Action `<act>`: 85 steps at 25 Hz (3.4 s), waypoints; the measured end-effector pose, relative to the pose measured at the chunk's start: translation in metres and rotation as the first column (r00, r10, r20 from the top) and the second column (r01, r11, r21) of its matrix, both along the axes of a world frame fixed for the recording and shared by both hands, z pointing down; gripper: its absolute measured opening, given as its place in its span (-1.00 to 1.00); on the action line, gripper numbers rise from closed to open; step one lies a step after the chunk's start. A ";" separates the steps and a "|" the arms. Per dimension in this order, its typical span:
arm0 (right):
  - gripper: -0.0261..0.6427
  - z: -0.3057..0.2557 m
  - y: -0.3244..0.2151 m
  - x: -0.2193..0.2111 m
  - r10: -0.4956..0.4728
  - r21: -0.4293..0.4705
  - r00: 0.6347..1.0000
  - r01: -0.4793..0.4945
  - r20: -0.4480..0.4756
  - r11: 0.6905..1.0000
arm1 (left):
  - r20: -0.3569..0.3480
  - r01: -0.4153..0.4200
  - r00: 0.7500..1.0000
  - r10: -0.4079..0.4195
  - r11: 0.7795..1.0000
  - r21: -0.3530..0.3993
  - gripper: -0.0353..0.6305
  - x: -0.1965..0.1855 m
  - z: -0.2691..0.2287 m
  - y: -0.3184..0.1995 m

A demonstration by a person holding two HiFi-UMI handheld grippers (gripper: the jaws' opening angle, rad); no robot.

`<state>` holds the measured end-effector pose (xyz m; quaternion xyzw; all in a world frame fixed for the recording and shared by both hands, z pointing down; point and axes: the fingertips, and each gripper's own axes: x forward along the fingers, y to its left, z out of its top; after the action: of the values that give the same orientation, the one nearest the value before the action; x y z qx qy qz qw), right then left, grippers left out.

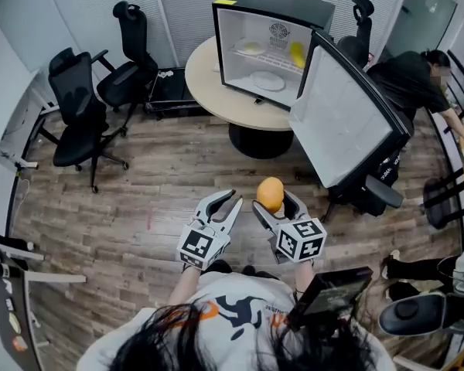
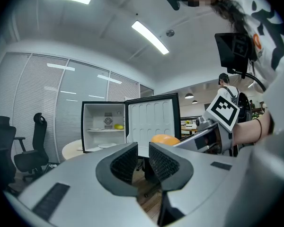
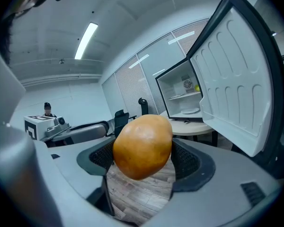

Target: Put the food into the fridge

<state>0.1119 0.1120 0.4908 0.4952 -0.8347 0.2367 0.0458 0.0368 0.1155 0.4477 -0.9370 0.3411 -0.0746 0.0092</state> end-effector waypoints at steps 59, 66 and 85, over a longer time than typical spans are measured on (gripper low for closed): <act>0.17 0.006 -0.304 -0.087 0.241 -0.114 0.964 -0.228 0.116 0.967 | -0.074 -0.245 0.968 0.239 0.965 -0.090 -0.68 -0.083 0.024 -0.326; 0.17 0.002 -0.351 -0.068 0.243 -0.099 0.962 -0.232 0.123 0.968 | -0.108 -0.267 0.960 0.257 0.959 -0.096 -0.68 -0.059 0.017 -0.357; 0.17 -0.035 -0.481 0.073 0.358 0.041 0.932 -0.356 -0.058 0.933 | -0.071 -0.299 0.953 0.294 0.951 -0.079 -0.68 0.007 0.006 -0.452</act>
<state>0.1844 -0.3693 0.4555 0.6467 -0.7323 0.2124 0.0213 0.0440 -0.3366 0.4534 -0.9788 0.1931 -0.0600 -0.0313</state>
